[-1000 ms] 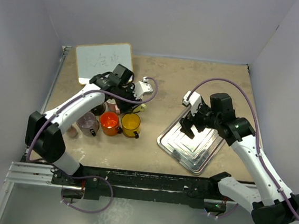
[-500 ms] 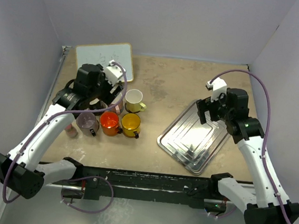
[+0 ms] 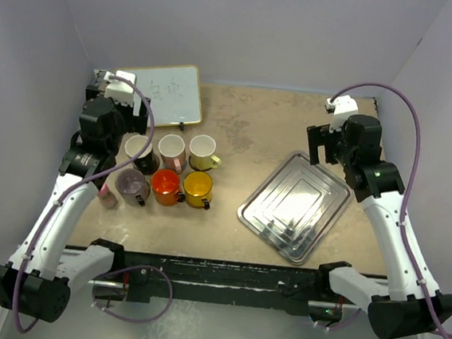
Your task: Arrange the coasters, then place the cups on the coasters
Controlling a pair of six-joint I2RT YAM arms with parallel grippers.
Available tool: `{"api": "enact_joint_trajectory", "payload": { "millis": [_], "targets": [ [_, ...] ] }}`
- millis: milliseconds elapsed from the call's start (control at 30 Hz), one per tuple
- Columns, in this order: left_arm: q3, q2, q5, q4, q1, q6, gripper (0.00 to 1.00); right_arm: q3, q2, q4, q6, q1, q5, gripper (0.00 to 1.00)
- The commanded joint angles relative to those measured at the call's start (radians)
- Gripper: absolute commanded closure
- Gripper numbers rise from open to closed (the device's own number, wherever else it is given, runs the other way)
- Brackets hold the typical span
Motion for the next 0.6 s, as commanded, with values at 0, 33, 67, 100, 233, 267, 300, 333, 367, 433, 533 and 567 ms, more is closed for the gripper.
{"api": "enact_joint_trajectory", "payload": {
  "millis": [0,33,67,100,233,267,300,333,367,433,533,567],
  "targets": [
    [0.017,-0.009,-0.015,0.117,0.031,-0.107,0.06,0.048,-0.018,0.064,0.067,-0.001,0.086,0.00],
    [0.009,-0.017,-0.009,0.130,0.034,-0.119,0.06,0.039,-0.026,0.077,0.081,-0.001,0.093,0.00],
    [-0.005,-0.029,-0.004,0.142,0.036,-0.130,0.06,0.022,-0.038,0.096,0.091,-0.002,0.103,0.00],
    [-0.022,-0.046,0.002,0.158,0.038,-0.135,0.06,-0.005,-0.057,0.121,0.099,-0.002,0.115,0.00],
    [-0.091,-0.123,0.044,0.202,0.038,-0.124,0.06,-0.132,-0.156,0.236,0.099,-0.001,0.136,0.00],
    [-0.098,-0.140,0.058,0.203,0.038,-0.116,0.06,-0.150,-0.174,0.243,0.086,-0.002,0.134,0.00],
    [-0.102,-0.150,0.064,0.204,0.038,-0.110,0.06,-0.160,-0.188,0.245,0.077,-0.003,0.140,0.00],
    [-0.104,-0.154,0.072,0.203,0.038,-0.102,0.06,-0.167,-0.201,0.246,0.072,-0.003,0.148,0.00],
    [-0.112,-0.159,0.081,0.211,0.038,-0.087,0.06,-0.176,-0.207,0.248,0.069,-0.003,0.153,0.00],
    [-0.139,-0.170,0.086,0.244,0.040,-0.077,0.07,-0.189,-0.216,0.256,0.067,-0.006,0.152,0.00],
    [-0.165,-0.180,0.092,0.243,0.040,-0.074,0.06,-0.206,-0.228,0.277,0.053,-0.011,0.155,0.00],
    [-0.173,-0.187,0.092,0.238,0.040,-0.063,0.06,-0.210,-0.231,0.281,0.046,-0.012,0.156,0.00]
  ]
}}
